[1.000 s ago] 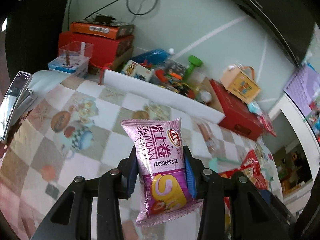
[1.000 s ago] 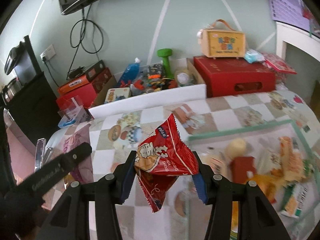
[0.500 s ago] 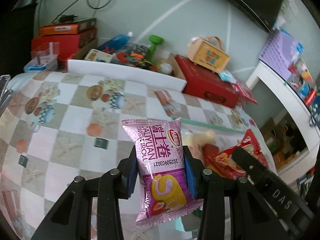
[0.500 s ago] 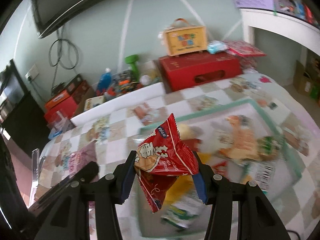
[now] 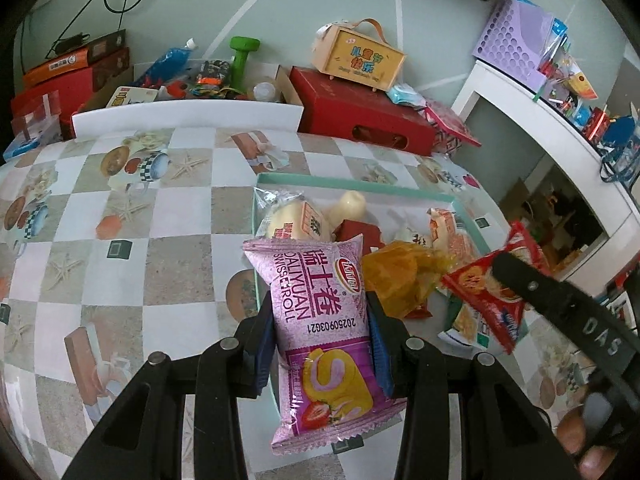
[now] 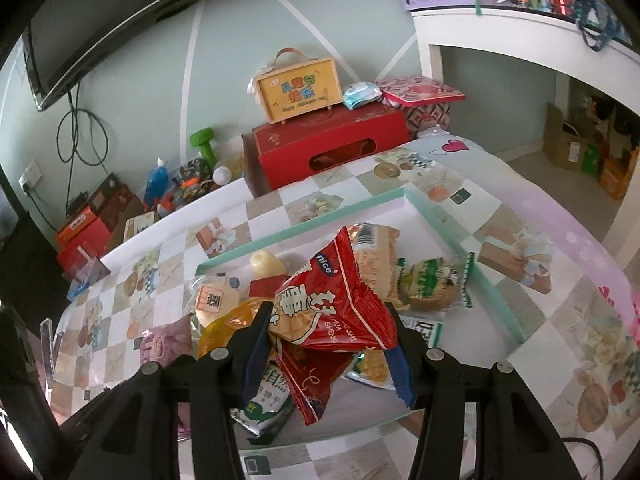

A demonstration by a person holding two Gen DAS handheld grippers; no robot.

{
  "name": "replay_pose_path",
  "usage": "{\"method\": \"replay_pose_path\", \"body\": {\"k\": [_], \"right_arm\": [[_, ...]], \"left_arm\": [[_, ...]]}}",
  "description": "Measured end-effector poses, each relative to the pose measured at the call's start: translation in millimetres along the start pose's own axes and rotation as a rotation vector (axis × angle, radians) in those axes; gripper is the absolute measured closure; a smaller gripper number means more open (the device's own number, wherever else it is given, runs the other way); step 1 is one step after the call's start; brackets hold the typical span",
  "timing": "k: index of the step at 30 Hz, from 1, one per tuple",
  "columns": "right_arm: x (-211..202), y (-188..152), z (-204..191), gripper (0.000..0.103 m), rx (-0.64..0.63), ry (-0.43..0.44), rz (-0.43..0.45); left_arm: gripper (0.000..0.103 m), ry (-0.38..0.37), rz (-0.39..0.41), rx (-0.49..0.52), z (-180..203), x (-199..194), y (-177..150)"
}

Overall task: Organize snacks
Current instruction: 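Carry pink bread bag with left tool while right tool carries red chip bag to tray, then open left tool over the tray while right tool releases chip bag inside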

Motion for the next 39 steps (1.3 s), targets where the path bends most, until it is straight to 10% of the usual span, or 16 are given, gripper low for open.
{"method": "replay_pose_path", "body": {"k": [18, 25, 39], "right_arm": [[43.1, -35.8, -7.7, 0.047, -0.134, -0.031, -0.159], [45.6, -33.1, 0.2, 0.032, -0.105, -0.032, -0.176], [25.5, -50.0, -10.0, 0.000, -0.179, -0.032, -0.154]], "left_arm": [[0.059, 0.013, -0.098, 0.027, 7.7, 30.5, -19.0], [0.022, 0.054, -0.054, 0.012, -0.7, 10.3, -8.5], [0.002, 0.276, 0.100, -0.029, -50.3, -45.2, -7.1]]}}
Point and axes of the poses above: each gripper's, at about its wrist camera, not at the fingertips, and x roughly the way its jaws point, z to its right, y to its top, the point moved 8 cm from there along x, roughly the way its jaws point, and after that the axes turned 8 degrees about -y, right-handed, at the moved point
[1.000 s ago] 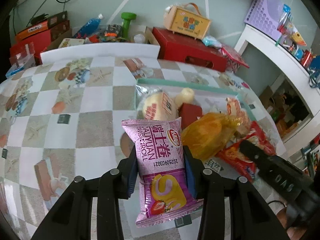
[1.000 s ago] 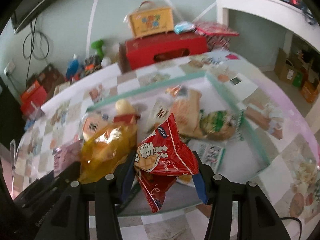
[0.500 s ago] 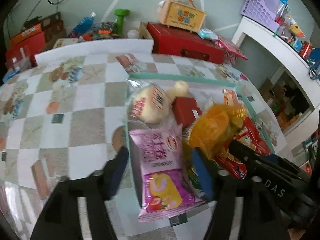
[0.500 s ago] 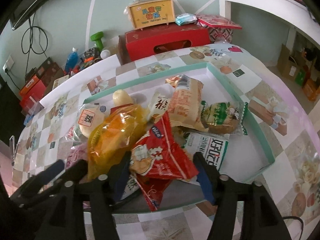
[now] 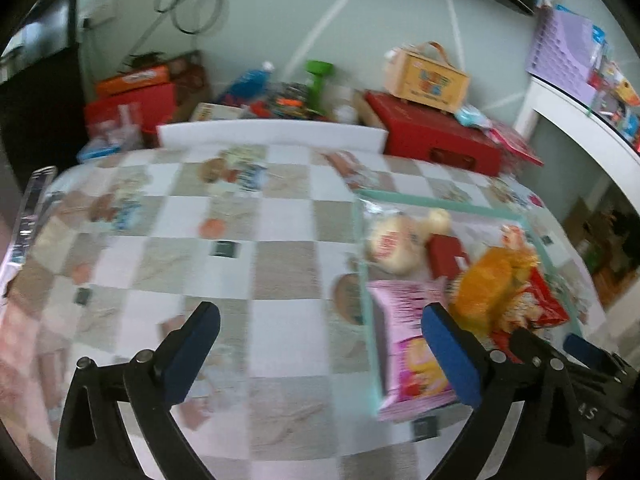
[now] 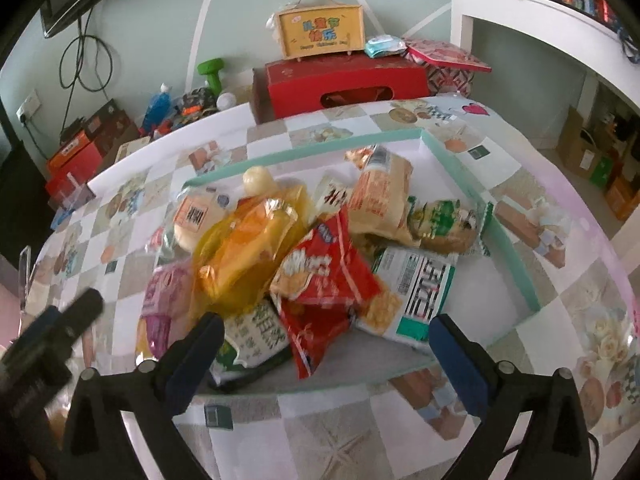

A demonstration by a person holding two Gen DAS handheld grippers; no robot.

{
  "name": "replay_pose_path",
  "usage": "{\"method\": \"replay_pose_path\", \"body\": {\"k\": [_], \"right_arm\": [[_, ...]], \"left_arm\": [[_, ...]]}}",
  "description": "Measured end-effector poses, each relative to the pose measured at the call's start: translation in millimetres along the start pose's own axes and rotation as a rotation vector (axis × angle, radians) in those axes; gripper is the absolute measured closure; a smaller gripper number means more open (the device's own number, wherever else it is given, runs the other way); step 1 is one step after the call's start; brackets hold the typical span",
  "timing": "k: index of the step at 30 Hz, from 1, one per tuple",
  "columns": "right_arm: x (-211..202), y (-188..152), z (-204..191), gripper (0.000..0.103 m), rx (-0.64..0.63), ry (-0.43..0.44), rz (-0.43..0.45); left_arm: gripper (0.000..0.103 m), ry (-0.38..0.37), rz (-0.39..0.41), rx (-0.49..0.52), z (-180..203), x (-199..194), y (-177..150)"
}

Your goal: Organize snacks

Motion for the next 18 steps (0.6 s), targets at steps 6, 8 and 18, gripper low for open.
{"method": "replay_pose_path", "body": {"k": [6, 8, 18], "right_arm": [[-7.9, -15.9, -4.9, 0.000, -0.031, -0.007, 0.004], [-10.2, -21.3, -6.2, 0.000, -0.040, -0.011, 0.003], [-18.4, -31.5, -17.1, 0.000, -0.081, -0.005, 0.013]], "left_arm": [[0.002, 0.073, -0.035, -0.008, -26.2, -9.3, -16.8], [0.002, 0.108, -0.038, -0.003, -29.7, -14.5, -23.7], [0.002, 0.206, -0.086, -0.031, -43.0, -24.4, -61.0]]}}
Point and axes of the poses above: each gripper's, at about its wrist camera, not at the fingertips, and x roughly the way its jaws point, z to its right, y to its top, the point moved 8 cm from there along x, roughly the way its jaws point, and after that the axes turned 8 degrees about -y, right-handed, at the moved point
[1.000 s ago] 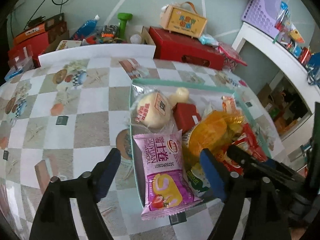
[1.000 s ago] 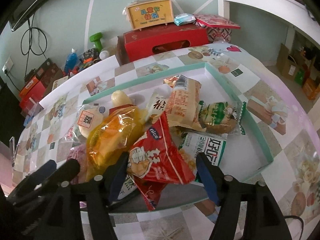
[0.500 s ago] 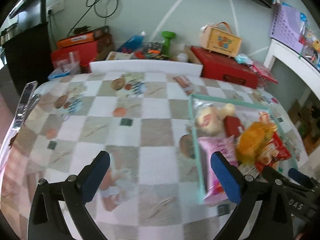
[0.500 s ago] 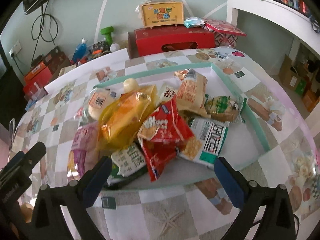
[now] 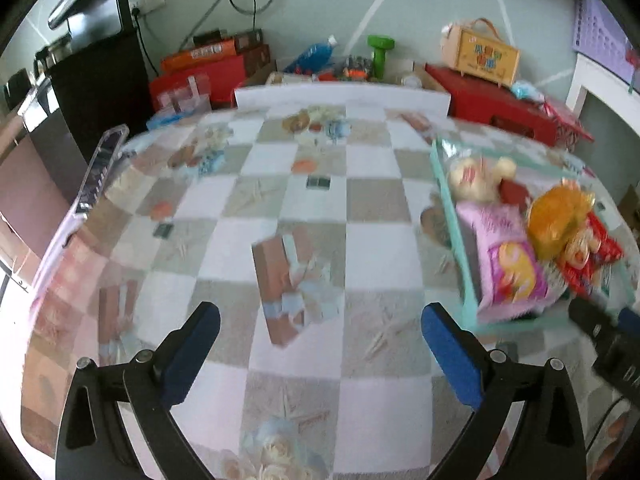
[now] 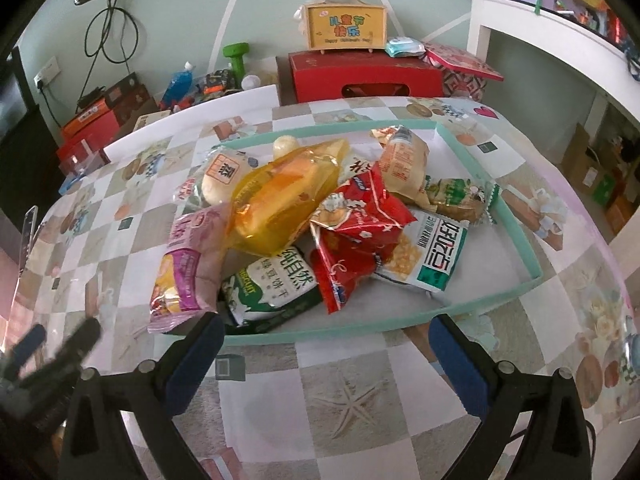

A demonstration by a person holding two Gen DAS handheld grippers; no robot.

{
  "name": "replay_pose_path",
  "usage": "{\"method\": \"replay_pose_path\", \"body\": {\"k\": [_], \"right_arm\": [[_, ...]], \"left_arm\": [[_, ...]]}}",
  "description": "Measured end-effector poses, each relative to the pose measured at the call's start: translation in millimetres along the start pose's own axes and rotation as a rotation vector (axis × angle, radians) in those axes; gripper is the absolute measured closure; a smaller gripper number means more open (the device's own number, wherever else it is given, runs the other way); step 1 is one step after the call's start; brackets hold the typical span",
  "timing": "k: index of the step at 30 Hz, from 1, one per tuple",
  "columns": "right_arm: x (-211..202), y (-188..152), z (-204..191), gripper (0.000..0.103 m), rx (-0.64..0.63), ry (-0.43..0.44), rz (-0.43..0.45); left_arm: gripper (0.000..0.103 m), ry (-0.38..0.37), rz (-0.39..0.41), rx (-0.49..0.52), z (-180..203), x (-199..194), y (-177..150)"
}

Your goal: Organize snacks

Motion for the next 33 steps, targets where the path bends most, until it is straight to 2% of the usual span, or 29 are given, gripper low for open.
{"method": "replay_pose_path", "body": {"k": [4, 11, 27, 33], "right_arm": [[1.7, 0.8, -3.7, 0.000, -0.011, 0.004, 0.002], [11.0, 0.1, -2.0, 0.000, -0.010, -0.006, -0.014], [17.1, -0.4, -9.9, 0.000, -0.046, -0.017, -0.017], [17.2, -0.5, -9.7, 0.000, -0.046, -0.016, -0.018]], "left_arm": [[0.002, 0.056, -0.010, -0.016, -6.6, 4.0, -0.6], [0.002, 0.036, -0.035, -0.036, -9.3, 15.9, -2.0], [0.002, 0.026, -0.032, -0.061, -15.5, 26.7, 0.2], [0.002, 0.052, -0.035, -0.045, -14.7, 28.4, -0.6]]}}
Point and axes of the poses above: each gripper's, at about its wrist camera, not at the fingertips, and x roughly the way its jaws point, z to its right, y to its top, the point moved 8 cm from there along x, roughly the way its jaws point, and after that the axes turned 8 degrees about -y, right-handed, at the moved point
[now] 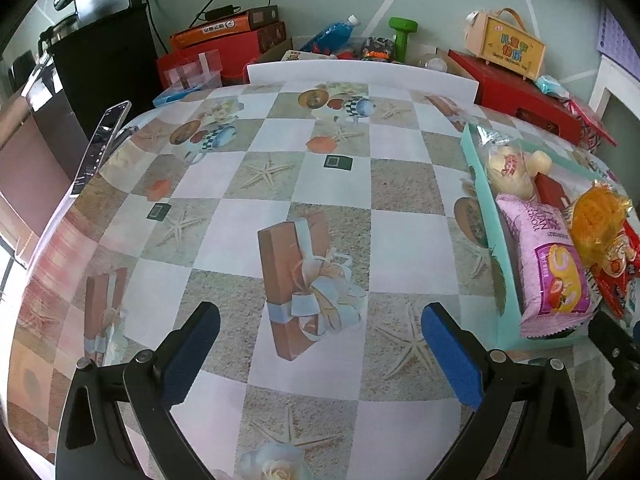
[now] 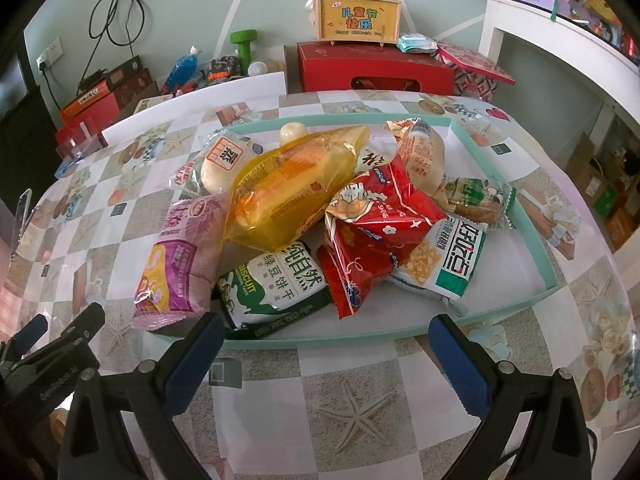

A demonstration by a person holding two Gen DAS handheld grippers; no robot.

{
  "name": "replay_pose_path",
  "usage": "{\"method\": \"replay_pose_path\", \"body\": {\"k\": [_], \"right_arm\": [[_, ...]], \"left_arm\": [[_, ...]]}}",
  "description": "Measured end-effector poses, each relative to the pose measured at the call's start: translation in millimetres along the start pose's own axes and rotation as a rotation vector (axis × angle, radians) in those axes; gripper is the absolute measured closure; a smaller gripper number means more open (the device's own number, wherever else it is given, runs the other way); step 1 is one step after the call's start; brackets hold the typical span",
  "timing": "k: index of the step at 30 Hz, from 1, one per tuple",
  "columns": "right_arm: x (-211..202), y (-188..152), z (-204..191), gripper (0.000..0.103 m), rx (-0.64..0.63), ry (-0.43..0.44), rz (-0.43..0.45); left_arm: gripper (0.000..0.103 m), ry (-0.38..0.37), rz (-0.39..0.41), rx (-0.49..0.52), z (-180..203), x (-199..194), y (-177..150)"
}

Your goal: Organize snacks

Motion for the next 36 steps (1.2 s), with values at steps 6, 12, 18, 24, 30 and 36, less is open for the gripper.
{"method": "replay_pose_path", "body": {"k": [6, 12, 18, 24, 30, 36], "right_arm": [[2.1, -1.3, -0.8, 0.000, 0.001, 0.005, -0.008], [4.2, -3.0, 0.0, 0.000, 0.001, 0.009, -0.015], [7.3, -4.1, 0.6, 0.000, 0.002, 0.010, -0.024], [8.3, -4.9, -1.0, 0.000, -0.011, -0.003, -0.023], [8.1, -4.9, -1.1, 0.000, -0.011, -0.004, -0.023], [8.3, -4.9, -1.2, 0.000, -0.011, -0.004, -0.023]], "left_arm": [[0.002, 0.007, -0.002, 0.019, 1.9, 1.4, -0.4], [0.002, 0.004, 0.005, 0.019, 2.7, 1.2, 0.7], [0.002, -0.011, -0.005, 0.028, 6.3, 3.3, -0.7], [0.002, -0.019, -0.007, 0.034, 7.6, 4.2, -0.8], [0.002, -0.018, -0.008, 0.031, 6.7, 5.1, -1.0], [0.002, -0.003, 0.007, 0.043, 6.9, 2.9, -1.3]]}}
Point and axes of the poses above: each gripper's, at about its wrist camera, not at the fingertips, and x roughly the way its jaws point, z to its right, y to its top, the point moved 8 cm from there along x, roughly the way its jaws point, and after that the axes turned 8 degrees about -y, right-handed, at the moved point
